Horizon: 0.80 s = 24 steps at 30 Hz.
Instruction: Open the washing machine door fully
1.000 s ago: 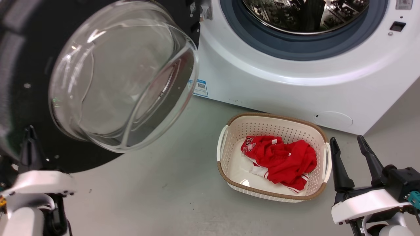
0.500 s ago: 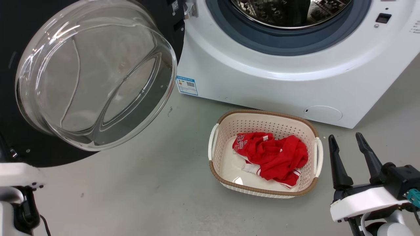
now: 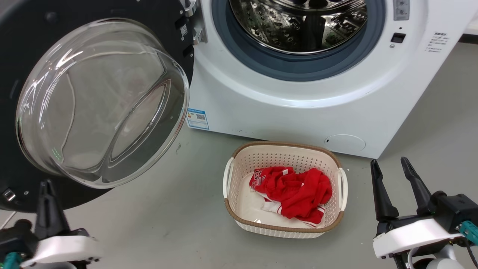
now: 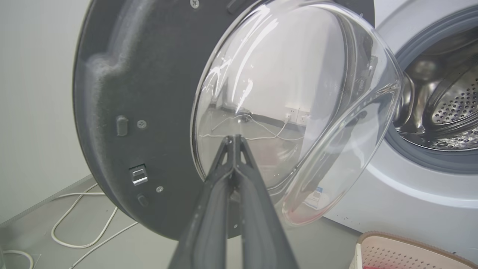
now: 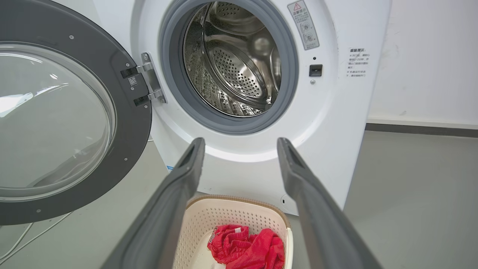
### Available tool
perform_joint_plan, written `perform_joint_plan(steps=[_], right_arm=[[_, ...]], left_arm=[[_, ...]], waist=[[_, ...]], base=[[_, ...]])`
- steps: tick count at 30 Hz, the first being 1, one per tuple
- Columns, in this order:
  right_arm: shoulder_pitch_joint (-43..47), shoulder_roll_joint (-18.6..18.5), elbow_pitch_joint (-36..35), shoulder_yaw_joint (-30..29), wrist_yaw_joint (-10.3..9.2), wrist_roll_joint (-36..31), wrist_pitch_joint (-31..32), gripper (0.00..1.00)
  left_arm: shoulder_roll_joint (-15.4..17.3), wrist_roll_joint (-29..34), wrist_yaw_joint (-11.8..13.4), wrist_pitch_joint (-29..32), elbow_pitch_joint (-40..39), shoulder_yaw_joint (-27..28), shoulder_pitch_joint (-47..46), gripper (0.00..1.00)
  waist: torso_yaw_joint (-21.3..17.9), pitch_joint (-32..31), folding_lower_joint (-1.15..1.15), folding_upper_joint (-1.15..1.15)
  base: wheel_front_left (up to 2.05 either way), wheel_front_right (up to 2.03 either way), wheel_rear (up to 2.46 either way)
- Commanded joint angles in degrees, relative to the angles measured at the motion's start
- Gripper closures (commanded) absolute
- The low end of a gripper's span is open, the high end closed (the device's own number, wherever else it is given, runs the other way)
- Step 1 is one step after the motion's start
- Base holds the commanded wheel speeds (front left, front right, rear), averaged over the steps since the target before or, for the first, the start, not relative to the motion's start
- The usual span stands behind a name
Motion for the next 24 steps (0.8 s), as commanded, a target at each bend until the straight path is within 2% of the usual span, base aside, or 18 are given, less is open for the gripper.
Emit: perform_joint_plan(steps=[1,7,11,19,21,22,23,24], right_arm=[[0.75,0.10,-0.12,0.10,-0.03,-0.14,-0.15,0.00],[1.12,0.11,-0.68,-0.24,-0.02,-0.72,-0.03,0.00],[1.48,0.10,-1.81,-0.60,-0.03,-1.45,0.14,0.00],[1.94,0.11,-2.93,-1.03,-0.03,-2.11,0.67,0.00],[2.27,0.11,-3.21,-1.10,-0.03,-2.20,0.75,0.00],[2.47,0.11,-3.25,-1.09,-0.02,-2.26,0.89,0.00],[2.61,0.11,-3.35,-1.05,-0.02,-2.27,1.02,0.00],[2.72,0.11,-3.46,-1.04,-0.03,-2.27,1.09,0.00]], left_arm=[[-0.46,0.47,-0.59,-0.14,-0.83,-0.60,0.78,1.00],[-4.49,3.17,-4.03,-0.14,-4.10,-6.19,1.14,1.00],[-5.79,5.36,-6.00,-0.15,-3.71,-9.51,-1.02,1.00],[-6.77,8.66,-7.38,-0.14,-0.86,-13.53,-5.01,1.00],[-6.80,9.19,-7.40,-0.14,-0.36,-13.74,-5.47,0.57],[-6.84,9.23,-7.24,-0.14,-0.24,-13.73,-5.64,0.21],[-6.83,9.46,-7.07,-0.14,-0.13,-13.67,-5.70,0.00],[-6.87,9.56,-6.99,-0.14,-0.06,-13.64,-5.66,0.00]], waist=[[-0.71,-0.71,0.00,0.00],[-2.89,-2.05,0.00,0.00],[-4.84,-2.52,0.00,0.00],[-9.23,-3.57,0.00,0.00],[-10.02,-3.77,0.00,0.00],[-10.35,-3.89,0.00,0.00],[-10.66,-3.95,0.00,0.00],[-10.91,-4.00,0.00,0.00]], base=[[0.00,0.00,0.00],[0.00,0.00,0.00],[0.00,0.00,0.00],[0.00,0.00,0.00],[0.00,0.00,0.00],[0.00,0.00,0.00],[0.00,0.00,0.00],[0.00,0.00,0.00]])
